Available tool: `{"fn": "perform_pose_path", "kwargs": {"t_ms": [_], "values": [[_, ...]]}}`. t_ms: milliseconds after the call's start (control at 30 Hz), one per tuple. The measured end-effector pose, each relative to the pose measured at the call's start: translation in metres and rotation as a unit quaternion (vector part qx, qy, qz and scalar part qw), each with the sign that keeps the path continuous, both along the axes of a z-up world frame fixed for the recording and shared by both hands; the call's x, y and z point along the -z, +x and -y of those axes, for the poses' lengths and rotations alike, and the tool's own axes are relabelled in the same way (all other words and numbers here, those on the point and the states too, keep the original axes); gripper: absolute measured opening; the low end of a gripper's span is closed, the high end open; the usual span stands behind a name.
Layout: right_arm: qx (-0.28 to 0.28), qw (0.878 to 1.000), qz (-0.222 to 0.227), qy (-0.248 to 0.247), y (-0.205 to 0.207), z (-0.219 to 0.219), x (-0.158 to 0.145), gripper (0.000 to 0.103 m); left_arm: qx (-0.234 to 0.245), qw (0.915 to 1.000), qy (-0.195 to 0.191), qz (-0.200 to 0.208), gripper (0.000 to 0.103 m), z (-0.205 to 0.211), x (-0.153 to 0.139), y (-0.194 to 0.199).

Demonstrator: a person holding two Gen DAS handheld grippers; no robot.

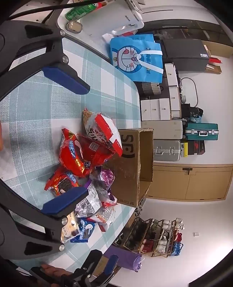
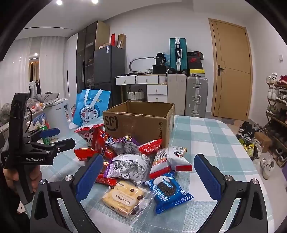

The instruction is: Organize snacks

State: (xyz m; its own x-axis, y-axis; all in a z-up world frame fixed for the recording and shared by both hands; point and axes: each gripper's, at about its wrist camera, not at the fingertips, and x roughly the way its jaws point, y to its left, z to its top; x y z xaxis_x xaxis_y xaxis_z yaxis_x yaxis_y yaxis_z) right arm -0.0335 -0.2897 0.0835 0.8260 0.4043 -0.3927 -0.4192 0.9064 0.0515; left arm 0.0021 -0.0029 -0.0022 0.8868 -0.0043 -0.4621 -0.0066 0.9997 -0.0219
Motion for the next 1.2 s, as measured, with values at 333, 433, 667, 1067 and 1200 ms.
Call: {"fn": "perform_pose_path", "kwargs": {"t_ms": [333,433,667,1067,1200], "values": [[-0.005,1.0,0.004,0.002,-0.0031,-0.0004,-0.0012,0.103,0.0,1.0,-0.003,-0.004,0.102,-0.0057,-0.0006,0.0008],[-0.001,1.0,0.0,0.004,-0.0023,0.0008,-0.0009,0.103,0.0,1.0,-0.003,-0.005,0.102,-0.0056,-0.0007,0.0005],[-0.003,1.0,-0.009,0.008,0.0007,0.0028,-0.0007,0.103,0.002,1.0,-0.003,-0.004,0.102,-0.006,-0.0003,0.0006],[-0.005,1.0,-0.017,0.011,0.0049,0.0032,0.0003,0.103,0.001,1.0,-0.003,-0.004,0.102,-0.0058,-0.0002,0.0005],[-0.005,1.0,-0.017,0.01,0.005,0.0034,0.0005,0.103,0.001,1.0,-0.003,-0.004,0.102,-0.0058,-0.0002,0.0006]]}}
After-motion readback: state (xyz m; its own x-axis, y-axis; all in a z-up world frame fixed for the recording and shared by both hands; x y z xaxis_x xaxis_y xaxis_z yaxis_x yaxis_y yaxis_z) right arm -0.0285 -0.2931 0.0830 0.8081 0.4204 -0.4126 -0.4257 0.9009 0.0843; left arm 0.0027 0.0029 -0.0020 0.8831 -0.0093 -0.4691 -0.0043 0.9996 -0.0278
